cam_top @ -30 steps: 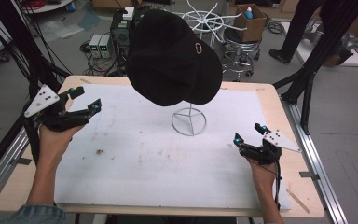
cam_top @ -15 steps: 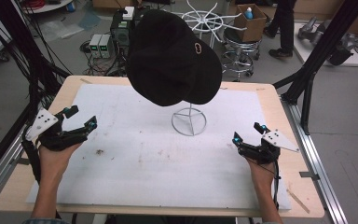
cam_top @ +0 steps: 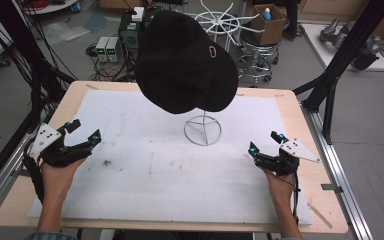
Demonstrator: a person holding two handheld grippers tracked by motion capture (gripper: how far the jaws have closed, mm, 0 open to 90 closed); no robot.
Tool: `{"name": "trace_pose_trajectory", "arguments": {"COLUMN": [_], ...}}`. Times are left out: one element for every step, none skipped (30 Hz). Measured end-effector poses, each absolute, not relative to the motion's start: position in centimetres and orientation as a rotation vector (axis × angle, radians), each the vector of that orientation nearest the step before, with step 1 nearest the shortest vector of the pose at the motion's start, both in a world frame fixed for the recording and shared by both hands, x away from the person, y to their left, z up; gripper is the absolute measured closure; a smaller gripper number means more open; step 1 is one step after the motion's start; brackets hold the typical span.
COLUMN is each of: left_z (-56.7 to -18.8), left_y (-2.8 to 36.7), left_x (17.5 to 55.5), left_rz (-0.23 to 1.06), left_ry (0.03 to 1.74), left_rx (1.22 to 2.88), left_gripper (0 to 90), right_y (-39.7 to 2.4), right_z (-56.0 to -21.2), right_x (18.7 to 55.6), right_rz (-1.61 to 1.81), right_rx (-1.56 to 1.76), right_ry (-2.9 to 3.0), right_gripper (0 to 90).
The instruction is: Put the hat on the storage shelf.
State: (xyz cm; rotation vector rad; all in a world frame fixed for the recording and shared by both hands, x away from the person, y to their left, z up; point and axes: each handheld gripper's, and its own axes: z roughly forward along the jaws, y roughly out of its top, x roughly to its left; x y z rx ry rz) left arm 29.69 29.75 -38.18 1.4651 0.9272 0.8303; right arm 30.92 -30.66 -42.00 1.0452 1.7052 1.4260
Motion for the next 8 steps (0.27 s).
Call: {"name": "trace_pose_trajectory", "arguments": {"left_z": [-38.26,-38.39,-38.48,-38.58,-38.66,-38.72,-38.79,-38.85], "left_y": [29.79,29.83,29.92,29.97,30.01,30.04,30.08,30.10], "left_x": [29.67,29.65,29.61,29.61,29.62,29.62,29.64,29.67], "left_rz": [0.831,0.830,0.830,0.827,0.826,0.826,0.826,0.822], "left_ry": [0.932,0.935,0.936,0.939,0.941,0.945,0.948,0.950], "left_rx": [1.465,1.462,1.470,1.467,1.466,1.465,1.465,1.465], "left_gripper": [20.5,20.5,20.5,20.5,20.5,20.5,20.5,20.4], "right_y": [-30.63,-30.61,-30.57,-30.48,-30.46,-30.46,-30.45,-30.48], "right_z": [-42.00,-42.00,-42.00,-41.98,-41.98,-41.98,-41.98,-41.99], "right_x": [30.91,30.91,30.89,30.82,30.80,30.80,30.79,30.81], "right_rz": [1.423,1.424,1.423,1.422,1.421,1.421,1.424,1.421], "right_rx": [1.042,1.037,1.036,1.034,1.034,1.034,1.035,1.033], "right_ry": [1.707,1.708,1.709,1.711,1.709,1.709,1.709,1.709], "right_gripper": [11.1,11.1,11.1,11.1,11.1,11.1,11.1,11.1]}}
